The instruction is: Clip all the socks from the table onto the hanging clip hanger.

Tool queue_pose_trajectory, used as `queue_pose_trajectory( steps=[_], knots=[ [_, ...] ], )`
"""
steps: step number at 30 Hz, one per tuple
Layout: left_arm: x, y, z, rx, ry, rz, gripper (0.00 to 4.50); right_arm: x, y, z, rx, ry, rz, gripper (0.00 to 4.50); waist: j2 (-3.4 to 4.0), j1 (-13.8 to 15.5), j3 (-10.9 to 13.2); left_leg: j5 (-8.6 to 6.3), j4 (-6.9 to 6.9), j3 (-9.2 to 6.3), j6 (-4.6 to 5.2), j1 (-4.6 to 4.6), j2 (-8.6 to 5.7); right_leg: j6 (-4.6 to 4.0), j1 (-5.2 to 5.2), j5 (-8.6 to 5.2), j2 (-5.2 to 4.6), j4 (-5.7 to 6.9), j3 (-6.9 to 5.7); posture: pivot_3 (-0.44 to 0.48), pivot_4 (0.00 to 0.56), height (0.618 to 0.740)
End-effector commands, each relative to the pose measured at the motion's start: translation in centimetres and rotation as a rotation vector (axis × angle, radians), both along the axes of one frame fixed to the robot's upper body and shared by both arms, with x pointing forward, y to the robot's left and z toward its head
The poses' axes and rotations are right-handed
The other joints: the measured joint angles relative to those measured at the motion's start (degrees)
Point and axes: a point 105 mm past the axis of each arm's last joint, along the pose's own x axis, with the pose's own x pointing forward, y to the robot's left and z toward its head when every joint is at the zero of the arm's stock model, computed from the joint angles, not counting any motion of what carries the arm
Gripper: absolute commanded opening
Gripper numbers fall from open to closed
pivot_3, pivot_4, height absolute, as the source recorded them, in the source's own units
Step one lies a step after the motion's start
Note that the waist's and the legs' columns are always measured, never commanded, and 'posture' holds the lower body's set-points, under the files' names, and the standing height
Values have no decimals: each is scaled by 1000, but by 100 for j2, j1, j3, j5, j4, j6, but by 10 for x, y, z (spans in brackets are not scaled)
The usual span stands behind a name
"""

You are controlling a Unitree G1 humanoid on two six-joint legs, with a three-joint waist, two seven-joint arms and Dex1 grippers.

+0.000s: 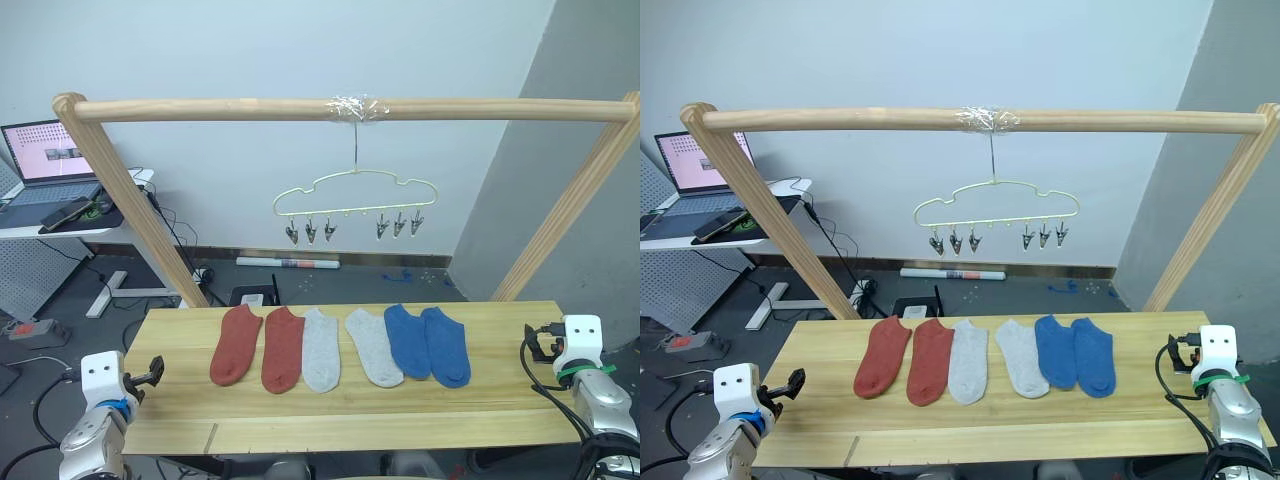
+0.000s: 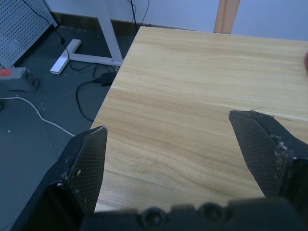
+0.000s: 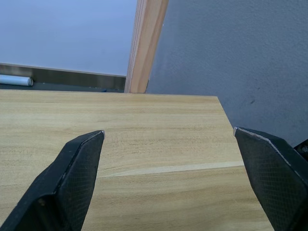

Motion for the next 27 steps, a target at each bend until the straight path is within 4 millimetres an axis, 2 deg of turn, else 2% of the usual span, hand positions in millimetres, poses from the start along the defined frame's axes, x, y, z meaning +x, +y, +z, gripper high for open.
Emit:
queue_pose_trajectory(
  steps=[1,10,15,21,25,27],
  knots=[
    [5,6,18,31,-55,-16,4480,5,-9,18,-27,-60,-10,4500,0,1,0,0,0,0,0,0,0,0,0,0,0,0,0,-23,0,740],
    [4,10,31,62,-123,-33,4480,6,-4,17,-14,-64,-1,4500,0,8,0,0,0,0,0,0,0,0,0,0,0,0,0,-25,0,740],
    [12,-2,41,69,-162,-94,4480,5,-2,17,-8,-72,3,4500,0,13,0,0,0,0,0,-1,1,-1,0,-1,0,0,0,-27,0,740],
    [22,-18,66,30,-274,-141,4480,9,10,18,61,-87,55,4500,0,13,1,-1,0,2,0,0,2,-1,0,-1,0,0,3,-19,0,740],
    [40,-53,95,42,-361,-285,4480,24,40,36,134,-145,184,4500,-1,25,9,-1,0,1,-1,-1,10,-1,0,-1,2,1,0,-14,0,740],
    [52,-78,110,32,-406,-364,4480,36,64,51,168,-182,265,4500,10,39,18,-1,0,2,-1,-1,9,-1,0,-1,2,2,2,-18,0,740]
  ],
)
